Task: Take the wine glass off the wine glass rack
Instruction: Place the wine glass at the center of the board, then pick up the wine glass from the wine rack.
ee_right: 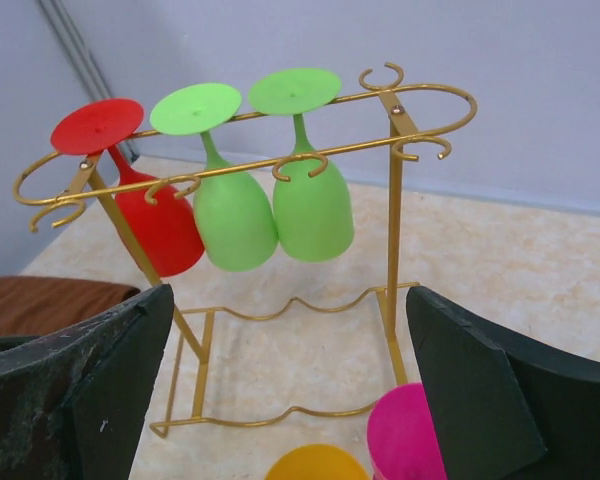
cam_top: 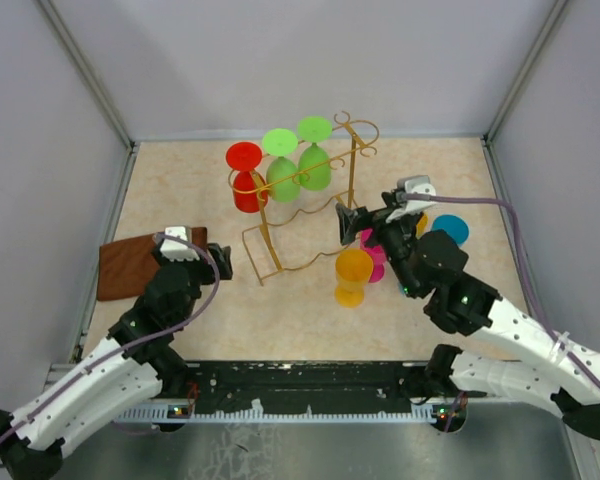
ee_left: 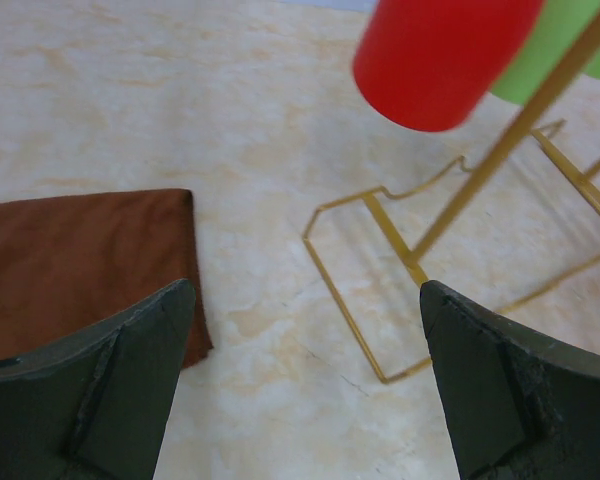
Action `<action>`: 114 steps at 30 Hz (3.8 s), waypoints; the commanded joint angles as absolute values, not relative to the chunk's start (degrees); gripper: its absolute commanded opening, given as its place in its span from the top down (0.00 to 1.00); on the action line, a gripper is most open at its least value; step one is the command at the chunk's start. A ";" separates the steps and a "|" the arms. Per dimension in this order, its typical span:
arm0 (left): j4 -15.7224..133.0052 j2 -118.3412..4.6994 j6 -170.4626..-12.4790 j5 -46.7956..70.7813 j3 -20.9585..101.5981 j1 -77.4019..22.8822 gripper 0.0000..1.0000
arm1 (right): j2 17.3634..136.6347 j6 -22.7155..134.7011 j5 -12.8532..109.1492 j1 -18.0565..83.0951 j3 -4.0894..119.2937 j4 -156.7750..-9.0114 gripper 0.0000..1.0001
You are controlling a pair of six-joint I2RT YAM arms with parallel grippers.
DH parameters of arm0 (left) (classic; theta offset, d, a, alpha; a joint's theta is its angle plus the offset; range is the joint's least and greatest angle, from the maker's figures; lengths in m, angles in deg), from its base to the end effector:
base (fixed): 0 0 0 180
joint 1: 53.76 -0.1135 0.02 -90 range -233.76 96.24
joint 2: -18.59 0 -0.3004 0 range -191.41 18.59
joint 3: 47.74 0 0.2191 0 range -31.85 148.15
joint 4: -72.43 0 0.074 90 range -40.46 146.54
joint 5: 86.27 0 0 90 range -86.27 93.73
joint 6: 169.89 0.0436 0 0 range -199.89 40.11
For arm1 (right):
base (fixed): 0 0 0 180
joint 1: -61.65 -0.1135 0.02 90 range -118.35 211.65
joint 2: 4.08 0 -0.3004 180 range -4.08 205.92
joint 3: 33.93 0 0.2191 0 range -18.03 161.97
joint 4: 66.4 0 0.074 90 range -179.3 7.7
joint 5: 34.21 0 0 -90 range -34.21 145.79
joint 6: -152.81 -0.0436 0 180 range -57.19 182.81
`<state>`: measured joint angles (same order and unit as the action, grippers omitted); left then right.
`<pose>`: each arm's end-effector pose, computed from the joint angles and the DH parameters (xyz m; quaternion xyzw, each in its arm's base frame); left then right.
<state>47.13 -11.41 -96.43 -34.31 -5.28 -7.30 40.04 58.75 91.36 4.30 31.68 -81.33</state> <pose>0.0742 -0.0391 0.2869 -0.0056 0.7665 -0.0908 0.6358 0.0845 0.0848 0.4154 -0.0804 0.6686 0.1881 0.7149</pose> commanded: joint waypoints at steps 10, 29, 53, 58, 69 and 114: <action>48.43 -20.35 -95.24 -25.70 3.70 -27.82 0.01 | 55.68 37.27 64.71 28.32 56.17 -94.42 0.11; 47.32 -25.53 -102.91 -3.78 12.48 -38.03 0.01 | 80.73 34.48 55.25 32.92 82.55 -105.68 0.41; 47.76 -24.40 -101.08 0.08 12.70 -38.12 0.01 | 87.12 28.51 61.26 33.52 84.28 -101.13 0.61; 47.75 -23.86 -101.03 0.20 12.51 -38.12 0.01 | 88.22 28.96 61.49 33.76 85.76 -103.16 0.61; 48.86 -22.52 -101.98 1.95 11.45 -38.11 0.01 | 89.19 29.40 60.90 33.74 85.36 -104.43 0.61; 50.74 -20.96 -102.56 5.37 9.96 -38.16 0.01 | 88.76 24.08 59.63 33.78 80.20 -100.76 0.76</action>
